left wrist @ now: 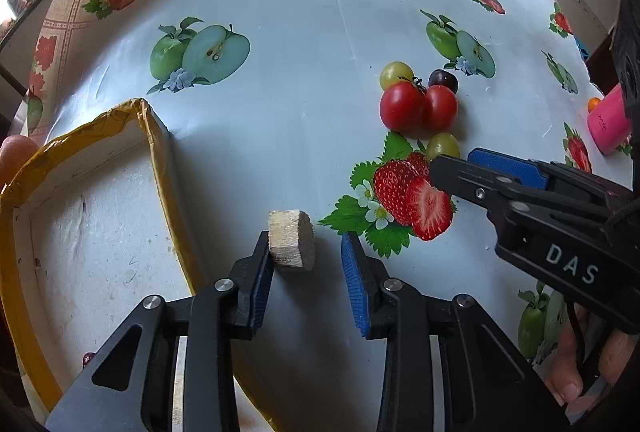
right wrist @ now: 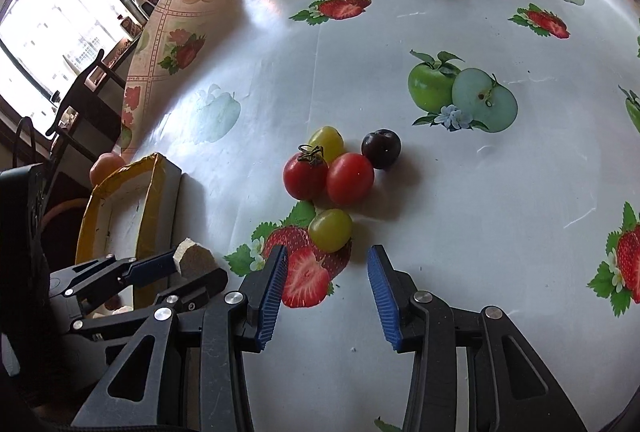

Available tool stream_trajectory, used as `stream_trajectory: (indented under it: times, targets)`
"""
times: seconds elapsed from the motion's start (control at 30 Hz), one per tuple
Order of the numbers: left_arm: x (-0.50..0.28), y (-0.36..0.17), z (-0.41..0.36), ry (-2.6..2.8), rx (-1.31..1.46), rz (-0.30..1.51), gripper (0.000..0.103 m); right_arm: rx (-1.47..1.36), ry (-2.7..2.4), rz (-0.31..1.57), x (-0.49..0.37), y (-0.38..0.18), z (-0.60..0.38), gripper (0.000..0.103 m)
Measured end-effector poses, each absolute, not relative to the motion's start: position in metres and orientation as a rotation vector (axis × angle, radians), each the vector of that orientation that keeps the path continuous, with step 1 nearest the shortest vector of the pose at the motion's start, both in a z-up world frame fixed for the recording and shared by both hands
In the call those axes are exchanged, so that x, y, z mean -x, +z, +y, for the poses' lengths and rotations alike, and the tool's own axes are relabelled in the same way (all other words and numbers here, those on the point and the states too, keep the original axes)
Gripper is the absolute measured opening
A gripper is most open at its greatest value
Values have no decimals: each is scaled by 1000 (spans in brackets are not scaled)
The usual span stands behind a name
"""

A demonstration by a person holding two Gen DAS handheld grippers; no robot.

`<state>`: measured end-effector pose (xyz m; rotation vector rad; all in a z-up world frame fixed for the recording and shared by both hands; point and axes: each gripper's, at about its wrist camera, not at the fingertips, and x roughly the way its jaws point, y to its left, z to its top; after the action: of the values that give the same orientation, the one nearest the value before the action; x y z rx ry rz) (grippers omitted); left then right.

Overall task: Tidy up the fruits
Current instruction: 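Grasp the small bread cube with the left tool while the right tool grasps the green grape, then lower the bread cube and green grape into the tray and open both tools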

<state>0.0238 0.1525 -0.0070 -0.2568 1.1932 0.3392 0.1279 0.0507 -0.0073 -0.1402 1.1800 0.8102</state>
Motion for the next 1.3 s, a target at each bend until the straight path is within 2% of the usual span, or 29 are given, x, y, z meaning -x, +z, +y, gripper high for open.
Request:
stream_trajectory:
  times: [0.07,0.17,0.7,1.3]
  targets:
    - [-24,-8,154,328,275,1186,15,161,796,1180,-130,-13,58,38]
    - [-22,-5,158,315,312,1173,15,184,802,1159,-129,-12,64,25]
    - [40,55,145,301,516,1005,14,81,863,1085,-75,55,-5,25]
    - [112,94,137,450,471,940,14,153,979,1037,8,92,-14,25]
